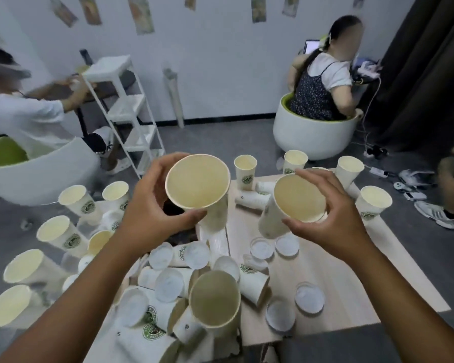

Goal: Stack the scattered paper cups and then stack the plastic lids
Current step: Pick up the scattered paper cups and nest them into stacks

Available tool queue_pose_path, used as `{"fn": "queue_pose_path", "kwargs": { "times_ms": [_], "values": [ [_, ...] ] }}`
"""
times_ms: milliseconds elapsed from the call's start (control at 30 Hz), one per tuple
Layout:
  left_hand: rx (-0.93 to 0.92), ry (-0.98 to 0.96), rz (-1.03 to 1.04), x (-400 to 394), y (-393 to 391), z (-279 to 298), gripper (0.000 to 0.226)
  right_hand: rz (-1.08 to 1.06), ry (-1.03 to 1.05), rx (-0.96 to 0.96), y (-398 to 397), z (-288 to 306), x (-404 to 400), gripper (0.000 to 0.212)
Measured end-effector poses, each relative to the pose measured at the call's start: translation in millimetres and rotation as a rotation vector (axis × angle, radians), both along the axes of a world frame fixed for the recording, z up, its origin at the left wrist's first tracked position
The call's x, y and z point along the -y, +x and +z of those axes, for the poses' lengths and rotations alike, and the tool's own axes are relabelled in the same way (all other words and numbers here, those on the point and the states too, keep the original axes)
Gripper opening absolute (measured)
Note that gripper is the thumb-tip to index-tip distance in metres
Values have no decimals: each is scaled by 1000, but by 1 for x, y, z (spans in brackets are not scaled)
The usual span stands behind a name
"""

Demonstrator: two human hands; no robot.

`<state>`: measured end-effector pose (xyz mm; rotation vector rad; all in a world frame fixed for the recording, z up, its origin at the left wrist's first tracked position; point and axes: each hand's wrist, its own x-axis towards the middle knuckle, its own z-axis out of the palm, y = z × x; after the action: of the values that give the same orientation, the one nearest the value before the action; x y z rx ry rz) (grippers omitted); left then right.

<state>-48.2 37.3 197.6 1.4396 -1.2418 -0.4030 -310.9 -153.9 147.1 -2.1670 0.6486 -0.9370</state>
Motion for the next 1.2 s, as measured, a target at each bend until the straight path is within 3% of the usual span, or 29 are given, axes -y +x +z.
{"fn": "queue_pose_path", "kwargs": {
  "times_ms": [167, 433, 933, 1200],
  "values": [
    [-117, -45, -78, -39, -12, 25, 81, 54, -48, 1, 8, 31, -21, 87],
    [-159, 41, -184, -66, -24, -8, 79, 86, -106, -28, 18, 44, -56, 81],
    [-33, 310, -31, -78, -50, -61, 87, 188, -81, -103, 30, 37, -65, 82],
    [-69, 387, 80, -93, -71, -83, 91, 233, -66, -81, 23, 40, -60, 84]
  ]
}}
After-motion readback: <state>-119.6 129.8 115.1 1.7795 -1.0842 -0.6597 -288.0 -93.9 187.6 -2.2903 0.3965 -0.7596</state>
